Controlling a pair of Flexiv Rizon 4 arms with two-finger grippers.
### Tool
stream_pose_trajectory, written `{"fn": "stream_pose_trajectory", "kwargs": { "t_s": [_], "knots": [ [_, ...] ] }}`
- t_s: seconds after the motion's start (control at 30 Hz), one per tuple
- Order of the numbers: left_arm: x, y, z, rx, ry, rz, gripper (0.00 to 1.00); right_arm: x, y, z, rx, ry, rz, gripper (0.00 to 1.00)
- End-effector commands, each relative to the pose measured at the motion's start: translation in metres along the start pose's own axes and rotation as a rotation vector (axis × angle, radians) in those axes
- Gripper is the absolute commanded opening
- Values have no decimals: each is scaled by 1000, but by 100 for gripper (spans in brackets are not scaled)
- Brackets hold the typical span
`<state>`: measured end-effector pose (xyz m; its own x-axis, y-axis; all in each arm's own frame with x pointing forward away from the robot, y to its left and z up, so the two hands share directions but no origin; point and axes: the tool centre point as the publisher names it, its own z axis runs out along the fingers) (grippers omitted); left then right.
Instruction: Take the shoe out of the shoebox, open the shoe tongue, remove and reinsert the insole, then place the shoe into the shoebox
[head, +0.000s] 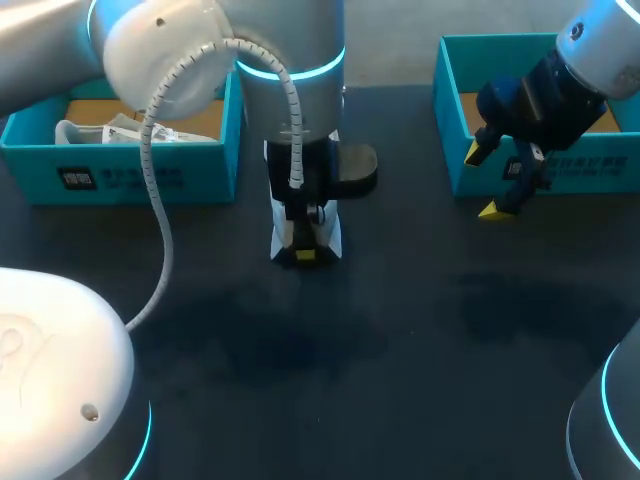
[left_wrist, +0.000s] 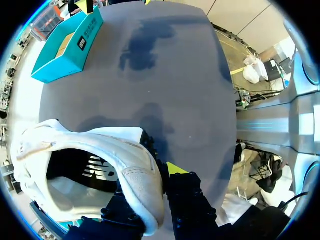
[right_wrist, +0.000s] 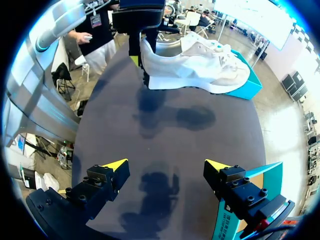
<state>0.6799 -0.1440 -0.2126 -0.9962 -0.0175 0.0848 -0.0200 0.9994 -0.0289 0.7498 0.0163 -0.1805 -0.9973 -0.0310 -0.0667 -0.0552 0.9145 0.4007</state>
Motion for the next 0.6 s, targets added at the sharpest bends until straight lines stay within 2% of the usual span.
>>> {"fn": "stream_pose_trajectory", "kwargs": {
  "t_s": [0.03,0.27,0.43,0.6],
  "knots": [
    [-4,1,-4,7,22,-6,0,-1,1,1,3,1,2,100],
    [-17,2,-5,23,32,12,0,-1,1,1,3,1,2,100],
    [-31,13,2,21,28,46,0,-1,1,1,3,1,2,100],
    [-51,31,-2,23,29,86,0,-1,1,1,3,1,2,100]
  ]
}}
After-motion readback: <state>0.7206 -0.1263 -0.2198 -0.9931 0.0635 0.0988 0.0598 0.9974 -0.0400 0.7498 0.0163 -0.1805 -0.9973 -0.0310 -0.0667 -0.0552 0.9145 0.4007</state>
